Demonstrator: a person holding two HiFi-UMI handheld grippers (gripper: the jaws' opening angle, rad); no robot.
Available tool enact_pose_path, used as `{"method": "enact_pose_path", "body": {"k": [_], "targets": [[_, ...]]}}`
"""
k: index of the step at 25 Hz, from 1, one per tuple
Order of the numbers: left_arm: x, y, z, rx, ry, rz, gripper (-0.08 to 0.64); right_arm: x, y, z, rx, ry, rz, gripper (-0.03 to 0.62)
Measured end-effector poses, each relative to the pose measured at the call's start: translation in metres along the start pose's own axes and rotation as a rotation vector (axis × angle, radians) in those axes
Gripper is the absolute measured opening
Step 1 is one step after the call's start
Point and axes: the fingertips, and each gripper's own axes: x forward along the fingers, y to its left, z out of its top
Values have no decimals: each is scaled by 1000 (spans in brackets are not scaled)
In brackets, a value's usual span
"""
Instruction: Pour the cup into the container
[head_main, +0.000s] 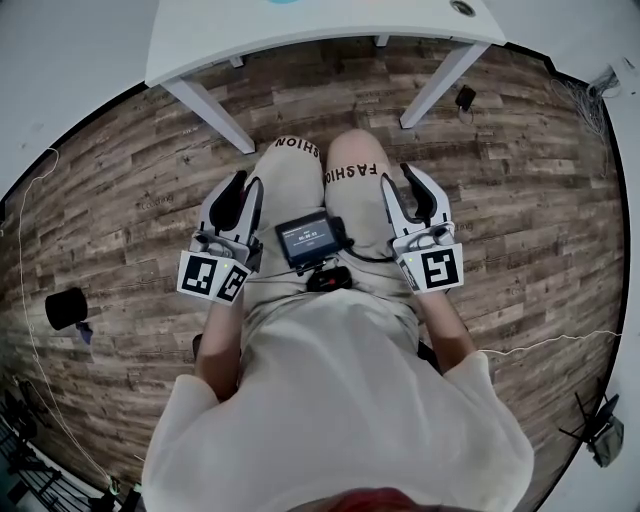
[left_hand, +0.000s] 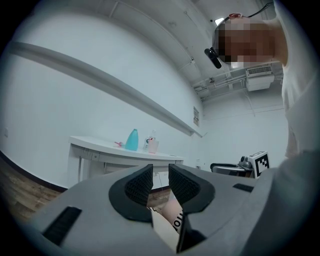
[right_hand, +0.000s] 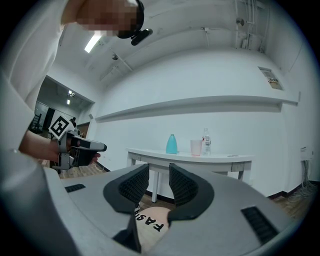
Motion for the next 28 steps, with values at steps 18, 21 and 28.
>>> {"method": "enact_pose_path", "body": {"k": [18, 21, 28], "targets": [[-2, 6, -10, 8, 15, 15, 107, 7, 2, -10, -20, -5, 12, 121], [-3, 8, -18, 12, 17, 15, 107, 6, 3, -18, -15, 2, 17, 121], [-5, 10, -47, 37, 51, 13, 104, 8, 13, -25, -13, 2, 47, 121]]}}
